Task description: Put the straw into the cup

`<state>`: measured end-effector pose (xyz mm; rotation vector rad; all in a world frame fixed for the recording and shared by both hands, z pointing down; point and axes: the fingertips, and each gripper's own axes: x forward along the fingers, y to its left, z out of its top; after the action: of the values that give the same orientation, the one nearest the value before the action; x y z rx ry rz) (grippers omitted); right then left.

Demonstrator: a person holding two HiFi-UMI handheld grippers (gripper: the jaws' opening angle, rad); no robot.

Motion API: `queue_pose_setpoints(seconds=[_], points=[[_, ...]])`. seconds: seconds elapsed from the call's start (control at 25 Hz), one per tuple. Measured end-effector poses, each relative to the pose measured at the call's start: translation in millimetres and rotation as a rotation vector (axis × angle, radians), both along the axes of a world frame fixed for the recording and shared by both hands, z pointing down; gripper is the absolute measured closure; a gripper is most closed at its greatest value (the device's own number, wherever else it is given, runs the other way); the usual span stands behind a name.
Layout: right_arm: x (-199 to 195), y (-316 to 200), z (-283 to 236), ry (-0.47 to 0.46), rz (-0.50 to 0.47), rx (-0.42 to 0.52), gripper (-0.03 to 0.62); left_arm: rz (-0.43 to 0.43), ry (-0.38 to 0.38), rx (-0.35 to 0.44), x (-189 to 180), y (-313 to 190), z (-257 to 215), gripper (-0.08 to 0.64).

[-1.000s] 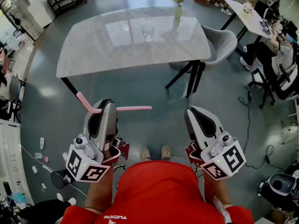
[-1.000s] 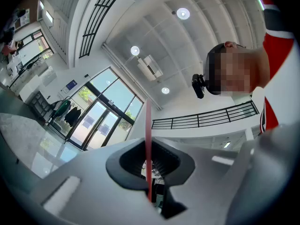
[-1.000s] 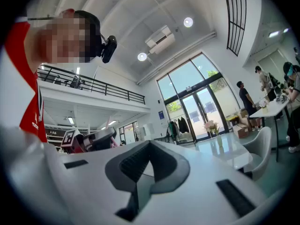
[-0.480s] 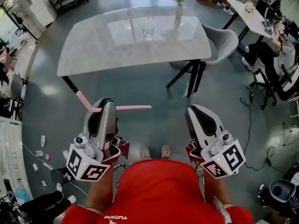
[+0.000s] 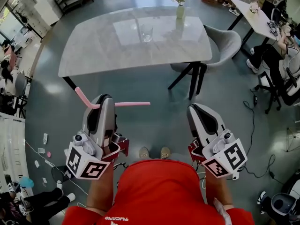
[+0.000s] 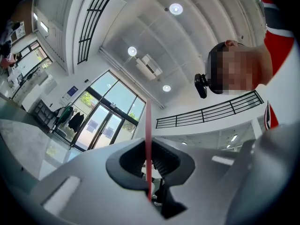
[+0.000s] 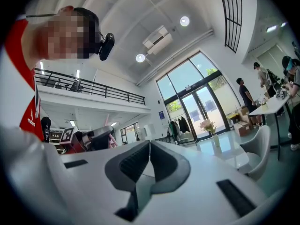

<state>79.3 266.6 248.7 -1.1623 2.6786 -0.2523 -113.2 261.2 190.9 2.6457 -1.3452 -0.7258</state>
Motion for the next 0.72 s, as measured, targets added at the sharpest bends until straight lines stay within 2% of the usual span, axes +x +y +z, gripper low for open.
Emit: queue_pose_setpoints(seconds=[0.24,0.44,0.72], points=[[43,-46,24,-0.015,-0.016,0.008,0.591,-0.054,-0.029,0.004,34,-40,20,0.531],[41,-33,15,-0.015,-0.027,0.001,0.591,-0.077,-0.036,-0.002,29,-24,10,0.531],[41,-50,21,-0.015,-0.034,-0.002,0.591,-0.087,-0.044,0.001,30,-41,11,0.531]])
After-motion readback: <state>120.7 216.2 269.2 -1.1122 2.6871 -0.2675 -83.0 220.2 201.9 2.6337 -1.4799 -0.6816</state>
